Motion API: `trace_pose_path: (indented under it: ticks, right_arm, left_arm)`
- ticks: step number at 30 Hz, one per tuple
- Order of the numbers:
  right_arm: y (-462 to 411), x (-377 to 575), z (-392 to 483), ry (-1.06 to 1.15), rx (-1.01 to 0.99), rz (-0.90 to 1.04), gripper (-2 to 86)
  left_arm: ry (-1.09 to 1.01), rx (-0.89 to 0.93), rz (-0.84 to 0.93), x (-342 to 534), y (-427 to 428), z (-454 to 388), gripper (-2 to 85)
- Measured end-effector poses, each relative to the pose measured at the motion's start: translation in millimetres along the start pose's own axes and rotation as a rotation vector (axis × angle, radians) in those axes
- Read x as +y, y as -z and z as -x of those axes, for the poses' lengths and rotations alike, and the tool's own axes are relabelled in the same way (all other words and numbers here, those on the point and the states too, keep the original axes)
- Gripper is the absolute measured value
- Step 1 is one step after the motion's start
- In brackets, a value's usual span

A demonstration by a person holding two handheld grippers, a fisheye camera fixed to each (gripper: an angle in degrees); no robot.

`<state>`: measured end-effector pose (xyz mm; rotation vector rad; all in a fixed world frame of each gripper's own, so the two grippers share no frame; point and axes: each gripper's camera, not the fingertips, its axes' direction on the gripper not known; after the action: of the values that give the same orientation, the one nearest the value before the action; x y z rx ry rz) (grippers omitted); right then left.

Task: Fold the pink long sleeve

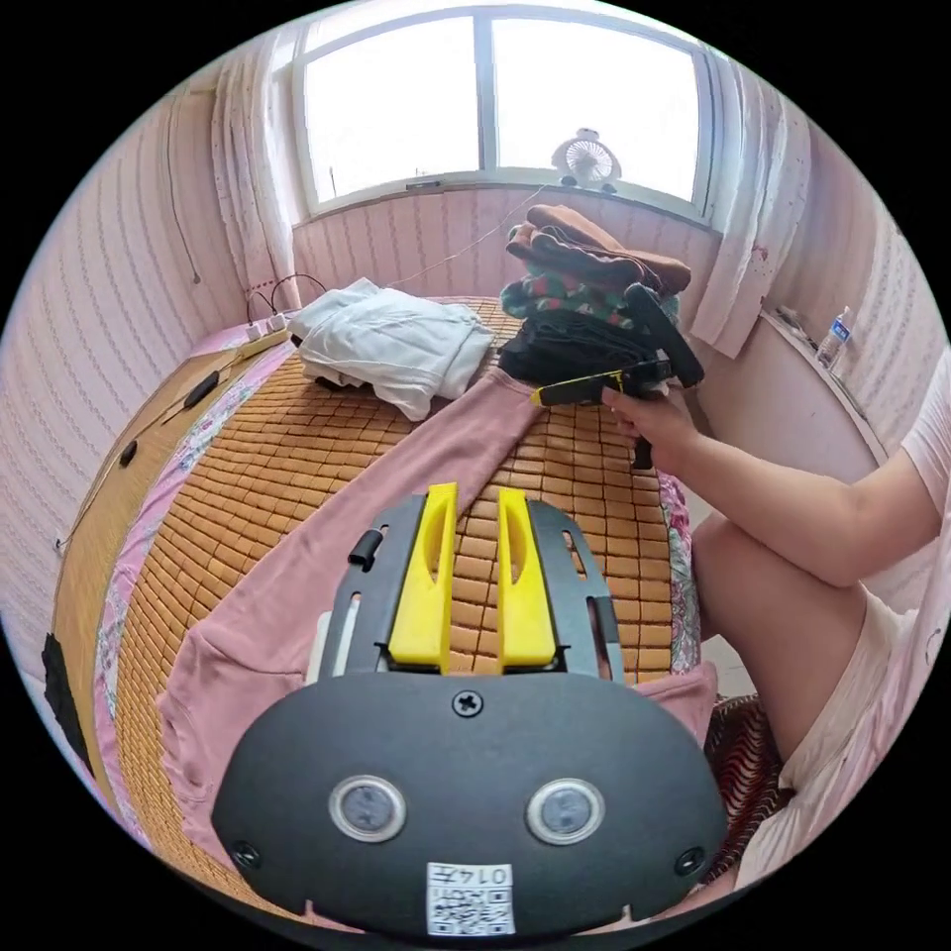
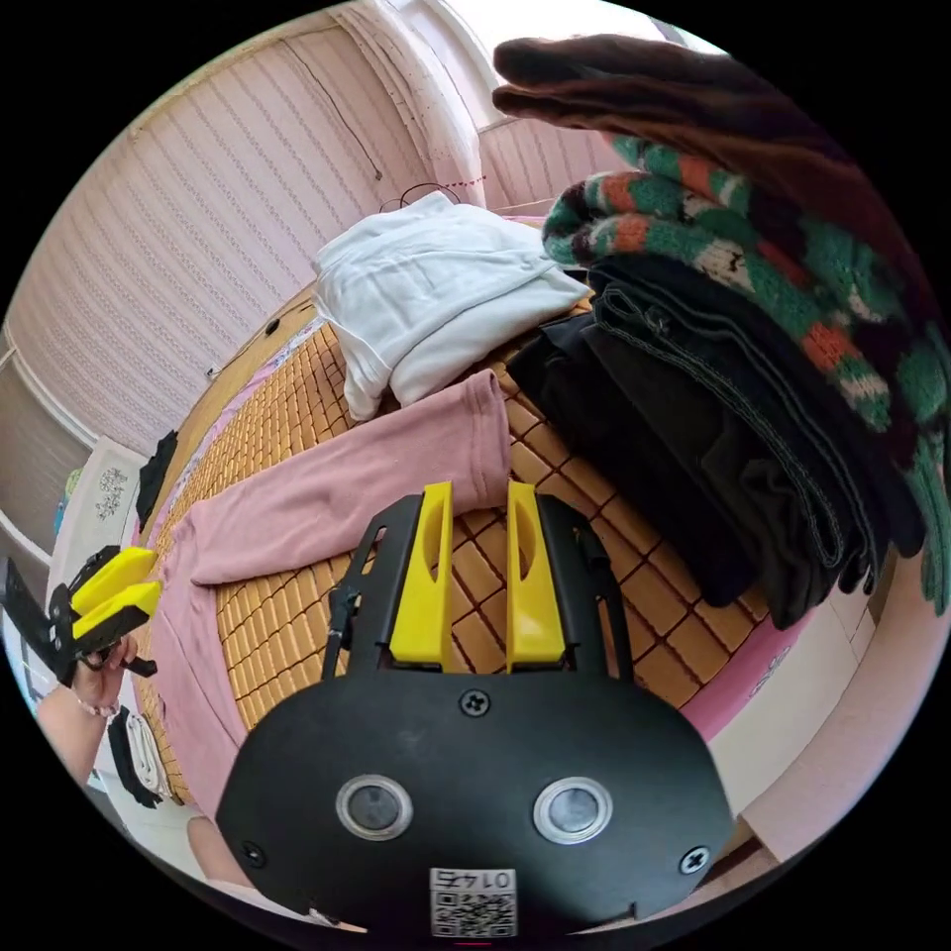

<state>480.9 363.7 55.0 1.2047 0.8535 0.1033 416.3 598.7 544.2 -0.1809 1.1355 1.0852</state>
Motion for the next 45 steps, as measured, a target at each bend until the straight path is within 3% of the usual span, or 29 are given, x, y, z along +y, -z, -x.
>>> trace_pose_path:
  ticks: [5,10,14,23,32,35,39,41,43,45]
  right_arm:
    - [4,-2,-10,-0.001,-0.013,0.007,6.5]
    - [6,-2,-17,-0.013,-0.067,0.003,5.4]
    - [9,-4,-20,-0.029,-0.152,0.016,3.8]
    - [28,4,6,0.053,-0.223,-0.086,1.5]
    - [79,25,70,0.246,-0.367,-0.337,1.3]
    - [98,39,123,0.400,-0.425,-0.371,1.3]
    - [150,64,236,0.702,-0.676,-0.425,1.2]
    - [168,84,297,0.901,-0.829,-0.373,1.1]
    - [167,125,383,1.171,-1.024,-0.141,1.1]
    - [148,170,438,1.314,-1.049,0.046,1.0]
  left_arm:
    - [-0.024,-0.041,0.007,-63,-58,12,6.6]
    - [0.087,-0.051,0.207,-93,-121,40,7.2]
    - [0.146,-0.042,0.229,-97,-138,58,10.5]
    - [0.203,0.062,0.299,-85,-133,81,0.2]
    - [0.206,0.048,0.146,-43,-24,112,-0.6]
    - [0.256,0.037,0.047,-12,45,135,-0.6]
    - [0.333,-0.017,-0.092,57,158,155,-0.7]
    - [0.357,-0.075,-0.149,98,209,153,-0.8]
    - [0.431,-0.156,-0.188,165,267,147,-0.8]
    - [0.534,-0.191,-0.167,224,299,142,-0.7]
